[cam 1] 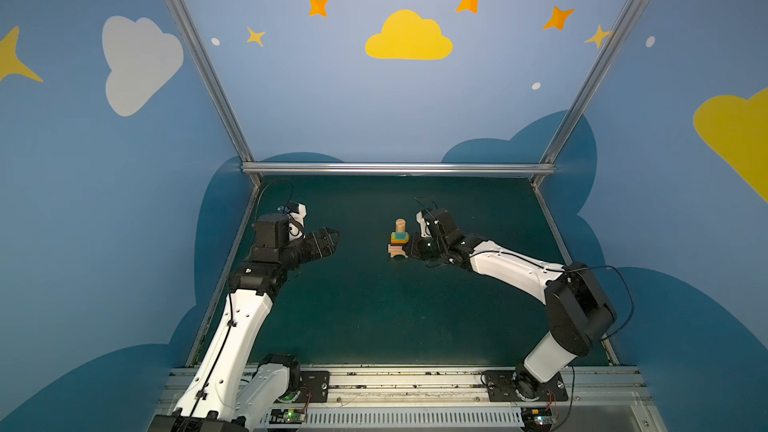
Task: Build the wood block tower
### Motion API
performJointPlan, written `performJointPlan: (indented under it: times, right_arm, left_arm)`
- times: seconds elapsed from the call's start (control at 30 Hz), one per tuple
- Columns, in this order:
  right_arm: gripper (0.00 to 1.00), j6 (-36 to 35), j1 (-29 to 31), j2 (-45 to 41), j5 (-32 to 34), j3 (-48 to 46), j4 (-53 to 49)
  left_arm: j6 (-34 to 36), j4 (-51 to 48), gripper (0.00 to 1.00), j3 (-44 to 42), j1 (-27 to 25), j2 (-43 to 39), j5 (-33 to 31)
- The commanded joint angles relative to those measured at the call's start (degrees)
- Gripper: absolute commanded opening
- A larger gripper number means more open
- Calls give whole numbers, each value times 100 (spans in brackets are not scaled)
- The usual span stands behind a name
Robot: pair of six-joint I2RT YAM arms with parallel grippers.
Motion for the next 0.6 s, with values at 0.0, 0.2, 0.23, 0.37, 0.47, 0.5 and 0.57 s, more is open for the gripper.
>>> performJointPlan:
  times: [0.0, 0.2, 0.23, 0.37, 0.47, 0.5, 0.57]
  right_arm:
    - [0, 97, -53, 112, 70, 43, 223]
    - [0, 92, -91, 201, 44, 141, 225]
    - [0, 89, -97, 201, 42, 144, 230]
    - [0, 98, -125, 210, 44, 164, 240]
    - [0, 98, -138, 215, 37, 175, 242]
    - [0, 95, -142, 210, 42, 184, 242]
    - [0, 98, -151, 210, 39, 188, 272]
  left_arm:
    - [2, 57, 90, -43, 23, -24, 8]
    - [6, 34, 90, -35, 21, -34, -18]
    - [10, 33, 90, -35, 25, -39, -20]
    - [12, 35, 90, -35, 25, -36, -17]
    - [14, 25, 90, -30, 24, -33, -21]
    - [12, 26, 90, -35, 25, -33, -35]
    - [12, 25, 90, -35, 20, -38, -26]
